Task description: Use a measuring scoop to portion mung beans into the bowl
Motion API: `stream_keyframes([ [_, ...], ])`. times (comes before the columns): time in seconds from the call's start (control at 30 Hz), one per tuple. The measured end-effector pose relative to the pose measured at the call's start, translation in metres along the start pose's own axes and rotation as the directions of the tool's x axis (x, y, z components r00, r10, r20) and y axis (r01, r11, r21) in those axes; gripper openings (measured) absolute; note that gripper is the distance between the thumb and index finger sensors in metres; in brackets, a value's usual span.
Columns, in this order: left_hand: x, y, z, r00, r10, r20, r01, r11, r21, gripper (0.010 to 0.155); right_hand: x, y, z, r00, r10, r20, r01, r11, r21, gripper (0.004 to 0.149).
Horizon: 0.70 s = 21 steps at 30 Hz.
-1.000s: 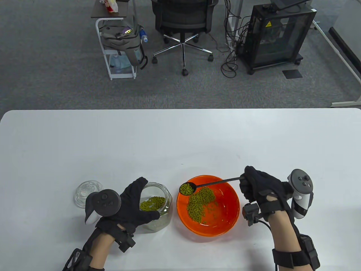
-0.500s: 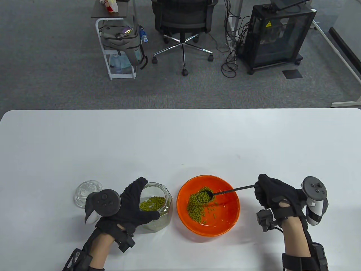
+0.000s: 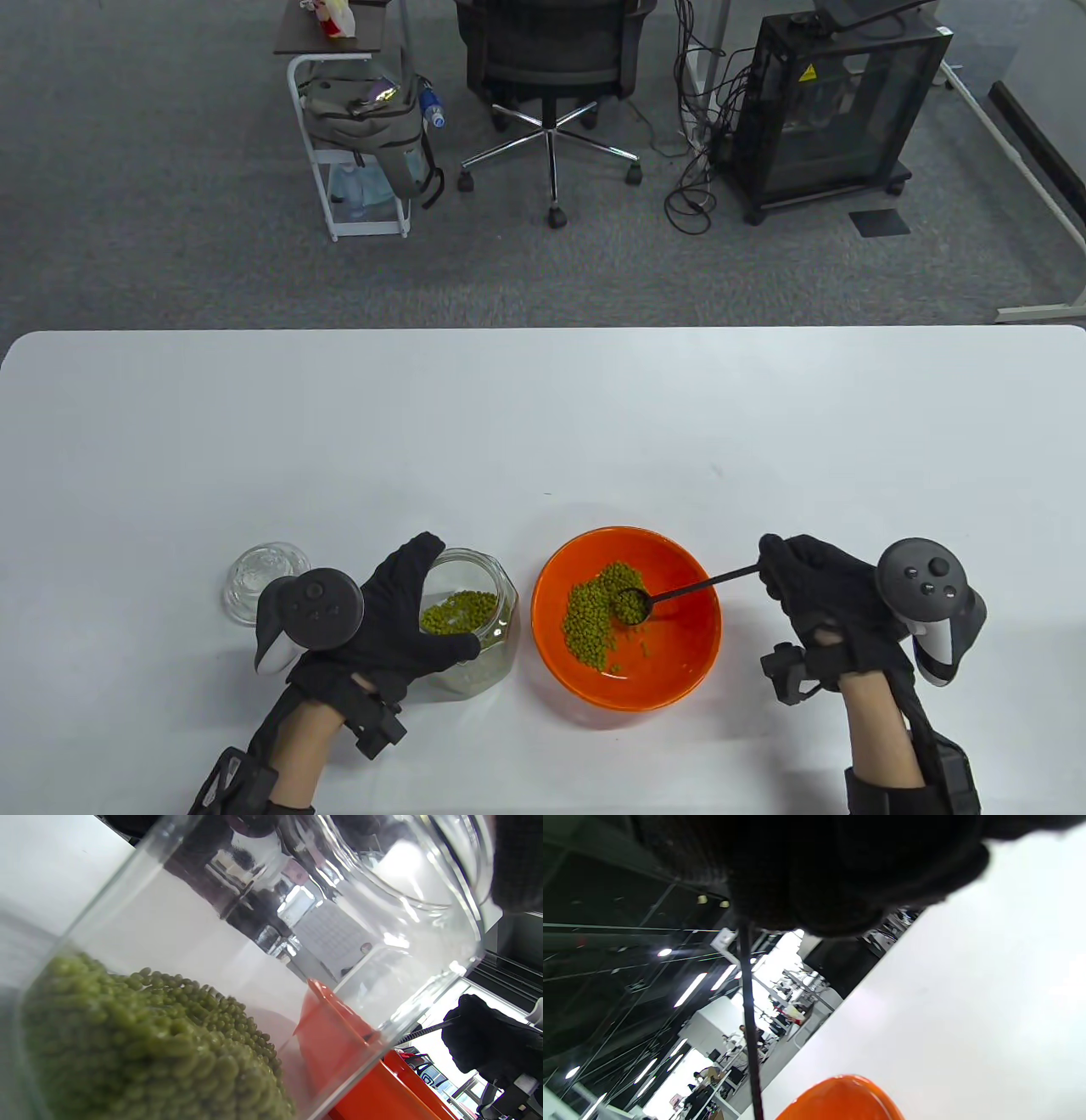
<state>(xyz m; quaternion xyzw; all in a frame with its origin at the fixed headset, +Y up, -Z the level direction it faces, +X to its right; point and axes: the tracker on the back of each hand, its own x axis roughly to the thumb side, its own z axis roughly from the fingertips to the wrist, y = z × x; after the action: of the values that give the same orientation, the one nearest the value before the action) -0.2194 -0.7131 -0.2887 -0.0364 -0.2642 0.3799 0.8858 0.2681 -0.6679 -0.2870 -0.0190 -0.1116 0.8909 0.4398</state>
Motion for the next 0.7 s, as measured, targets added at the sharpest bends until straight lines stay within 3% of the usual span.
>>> stream_keyframes([
  [0.17,0.0,0.0,0.0,1.0,0.0,0.0,0.0,1.0,0.0,0.124,0.018,0.002,0.007,0.974,0.108,0.201,-0.103,0.994,-0.037,0.043],
  [0.23,0.0,0.0,0.0,1.0,-0.002,-0.001,0.002,1.0,0.0,0.123,0.027,0.004,0.011,0.936,0.175,0.306,-0.165,0.984,-0.06,0.044],
  [0.43,0.0,0.0,0.0,1.0,-0.006,-0.001,0.006,1.0,-0.001,0.123,0.044,0.005,0.024,0.837,0.199,0.509,-0.167,0.98,-0.108,0.044],
  [0.6,0.0,0.0,0.0,1.0,-0.006,-0.001,0.006,1.0,-0.001,0.123,0.057,0.004,0.038,0.718,0.323,0.617,-0.239,0.946,-0.217,0.044],
  [0.7,0.0,0.0,0.0,1.0,-0.005,-0.001,0.005,1.0,0.0,0.123,0.057,0.002,0.041,0.684,0.342,0.644,-0.233,0.939,-0.252,0.044],
])
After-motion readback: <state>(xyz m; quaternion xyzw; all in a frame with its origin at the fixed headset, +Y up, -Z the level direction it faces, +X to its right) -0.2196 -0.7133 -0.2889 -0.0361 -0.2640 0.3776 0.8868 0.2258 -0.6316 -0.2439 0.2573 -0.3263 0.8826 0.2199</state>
